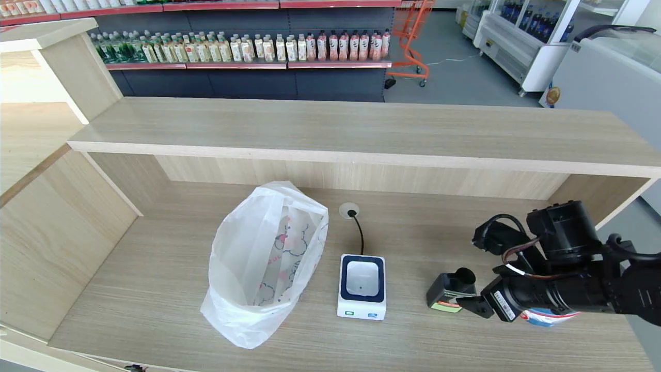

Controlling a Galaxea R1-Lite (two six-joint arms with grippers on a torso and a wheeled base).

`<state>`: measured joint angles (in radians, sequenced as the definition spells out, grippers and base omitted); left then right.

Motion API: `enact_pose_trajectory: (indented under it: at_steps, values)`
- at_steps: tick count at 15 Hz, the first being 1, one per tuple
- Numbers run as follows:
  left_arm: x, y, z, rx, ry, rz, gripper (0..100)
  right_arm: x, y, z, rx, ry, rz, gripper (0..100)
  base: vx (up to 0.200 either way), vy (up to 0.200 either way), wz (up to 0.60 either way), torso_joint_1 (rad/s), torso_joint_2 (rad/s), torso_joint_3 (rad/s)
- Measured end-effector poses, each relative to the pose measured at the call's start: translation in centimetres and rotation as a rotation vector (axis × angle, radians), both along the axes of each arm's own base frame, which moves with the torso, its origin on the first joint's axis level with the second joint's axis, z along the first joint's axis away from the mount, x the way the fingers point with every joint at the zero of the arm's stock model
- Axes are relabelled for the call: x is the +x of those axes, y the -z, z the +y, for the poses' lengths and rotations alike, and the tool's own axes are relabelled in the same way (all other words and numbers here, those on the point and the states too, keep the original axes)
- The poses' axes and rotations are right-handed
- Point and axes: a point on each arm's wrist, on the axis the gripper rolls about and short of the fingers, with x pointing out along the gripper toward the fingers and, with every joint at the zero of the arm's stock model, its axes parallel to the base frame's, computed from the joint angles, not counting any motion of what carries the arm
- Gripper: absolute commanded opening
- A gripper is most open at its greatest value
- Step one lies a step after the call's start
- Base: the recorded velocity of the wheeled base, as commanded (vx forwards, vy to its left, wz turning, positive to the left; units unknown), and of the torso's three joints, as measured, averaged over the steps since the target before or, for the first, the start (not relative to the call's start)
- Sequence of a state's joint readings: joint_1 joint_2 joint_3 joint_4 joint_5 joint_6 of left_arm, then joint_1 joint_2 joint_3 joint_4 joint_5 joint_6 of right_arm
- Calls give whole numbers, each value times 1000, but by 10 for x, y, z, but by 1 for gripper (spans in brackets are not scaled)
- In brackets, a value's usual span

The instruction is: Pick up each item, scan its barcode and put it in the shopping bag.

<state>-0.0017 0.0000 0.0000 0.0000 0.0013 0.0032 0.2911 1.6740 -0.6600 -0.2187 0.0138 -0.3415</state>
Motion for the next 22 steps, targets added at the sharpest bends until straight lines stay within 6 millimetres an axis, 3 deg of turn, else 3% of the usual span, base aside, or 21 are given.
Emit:
enact_pose_trajectory:
  at_steps: [6, 7, 11, 15, 17, 20, 22]
  values:
    - [0, 0, 0, 0, 0, 0, 100, 21, 26, 20, 53, -136, -4, 100, 0, 0, 0, 0, 0, 0]
    - [0, 0, 0, 0, 0, 0, 100, 23, 30, 22, 45, -151, -6, 0, 0, 0, 0, 0, 0, 0]
    - [0, 0, 0, 0, 1, 0, 100, 27, 40, 28, 16, -191, 1, 0, 0, 0, 0, 0, 0, 0]
    - [0, 0, 0, 0, 0, 0, 100, 24, 37, 26, 34, -170, 1, 0, 0, 0, 0, 0, 0, 0]
    - [0, 0, 0, 0, 0, 0, 100, 17, 22, 24, 102, -113, -22, 0, 0, 0, 0, 0, 0, 0]
    - [0, 0, 0, 0, 0, 0, 100, -1, -15, 12, 186, -50, -135, 0, 0, 0, 0, 0, 0, 0]
    - [0, 0, 0, 0, 0, 0, 100, -21, -36, -6, 83, -115, -265, 0, 0, 0, 0, 0, 0, 0]
